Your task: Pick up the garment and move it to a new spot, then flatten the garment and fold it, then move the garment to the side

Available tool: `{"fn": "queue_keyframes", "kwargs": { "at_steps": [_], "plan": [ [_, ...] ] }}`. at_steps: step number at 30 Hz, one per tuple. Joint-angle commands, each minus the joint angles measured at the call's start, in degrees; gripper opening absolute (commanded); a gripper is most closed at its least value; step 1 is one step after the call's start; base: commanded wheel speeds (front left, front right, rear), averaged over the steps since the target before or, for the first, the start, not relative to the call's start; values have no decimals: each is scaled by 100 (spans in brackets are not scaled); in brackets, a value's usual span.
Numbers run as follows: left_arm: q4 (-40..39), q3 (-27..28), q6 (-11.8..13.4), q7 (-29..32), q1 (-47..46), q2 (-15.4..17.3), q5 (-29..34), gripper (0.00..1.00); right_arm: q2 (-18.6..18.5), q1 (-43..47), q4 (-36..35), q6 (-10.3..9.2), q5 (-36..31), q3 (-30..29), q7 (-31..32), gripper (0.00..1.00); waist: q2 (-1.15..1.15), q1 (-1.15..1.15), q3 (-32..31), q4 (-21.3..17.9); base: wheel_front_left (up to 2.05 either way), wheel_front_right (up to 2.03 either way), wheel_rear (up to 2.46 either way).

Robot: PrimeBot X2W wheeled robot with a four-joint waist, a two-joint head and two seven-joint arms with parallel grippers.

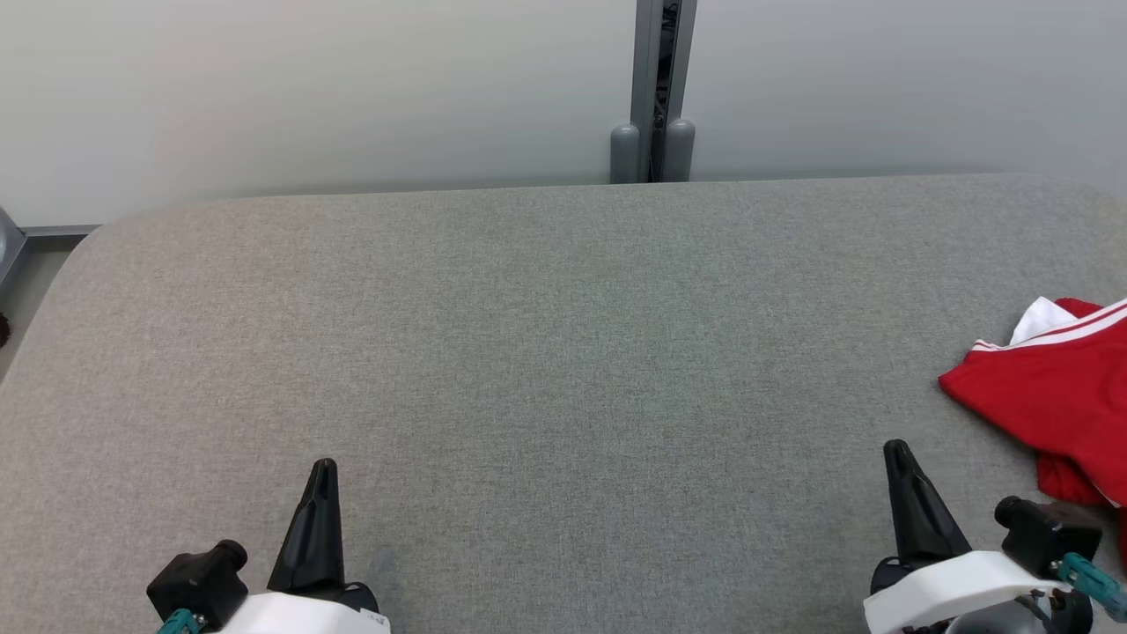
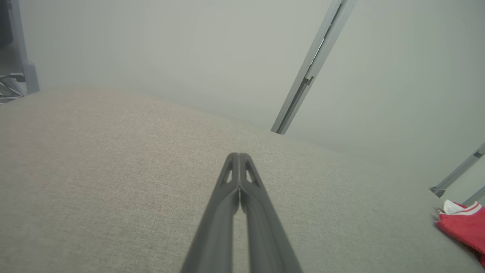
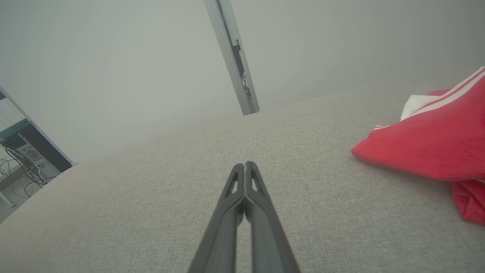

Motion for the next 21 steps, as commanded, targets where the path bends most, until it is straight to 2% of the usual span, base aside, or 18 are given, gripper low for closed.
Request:
{"fn": "queue_keyframes", "kwargs": {
  "at_steps": [1,21],
  "plan": [
    [-51,19,-44,31,-185,32,-259,0,-76,-76,-123,0,296,-76,61,0,0,0,-3,-2,0,0,0],
    [177,36,-221,334,-480,64,-1936,0,-213,-57,-212,0,2159,-421,513,0,0,0,-40,-32,0,0,0]
  ]
}}
